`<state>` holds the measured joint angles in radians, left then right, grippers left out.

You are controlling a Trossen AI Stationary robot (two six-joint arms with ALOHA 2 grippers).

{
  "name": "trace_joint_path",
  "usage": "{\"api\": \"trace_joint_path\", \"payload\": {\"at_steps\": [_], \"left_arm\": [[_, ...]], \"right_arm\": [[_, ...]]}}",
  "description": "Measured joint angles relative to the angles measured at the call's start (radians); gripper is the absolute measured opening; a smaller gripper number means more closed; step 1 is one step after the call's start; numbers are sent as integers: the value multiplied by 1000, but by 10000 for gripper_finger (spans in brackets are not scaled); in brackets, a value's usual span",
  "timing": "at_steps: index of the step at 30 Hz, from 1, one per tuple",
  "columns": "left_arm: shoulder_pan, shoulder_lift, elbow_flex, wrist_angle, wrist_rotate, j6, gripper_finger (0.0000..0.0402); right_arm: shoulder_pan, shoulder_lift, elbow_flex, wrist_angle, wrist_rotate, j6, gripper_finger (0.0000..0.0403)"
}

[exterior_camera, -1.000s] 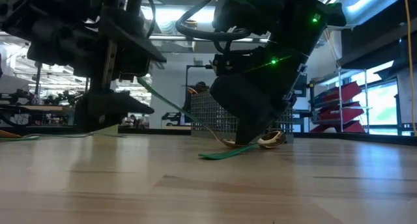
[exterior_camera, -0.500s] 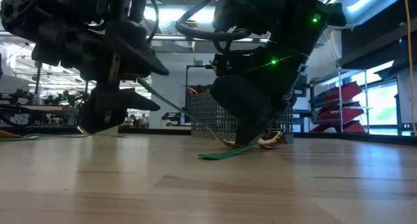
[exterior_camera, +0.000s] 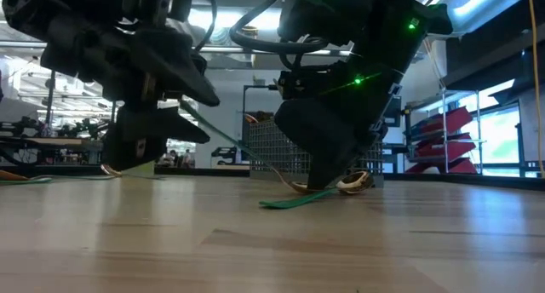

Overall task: Sort silverware
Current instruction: Put the green spoon on the gray silverware organizer

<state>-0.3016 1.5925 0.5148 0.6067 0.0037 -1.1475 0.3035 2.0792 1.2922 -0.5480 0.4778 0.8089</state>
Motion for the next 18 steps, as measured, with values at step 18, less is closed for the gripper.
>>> {"api": "trace_joint_path", "payload": {"at_steps": [18], "left_arm": [[29, 1, 0, -13, -14, 41, 45]], "right_arm": [[0, 0, 0, -8, 3, 2, 0]]}}
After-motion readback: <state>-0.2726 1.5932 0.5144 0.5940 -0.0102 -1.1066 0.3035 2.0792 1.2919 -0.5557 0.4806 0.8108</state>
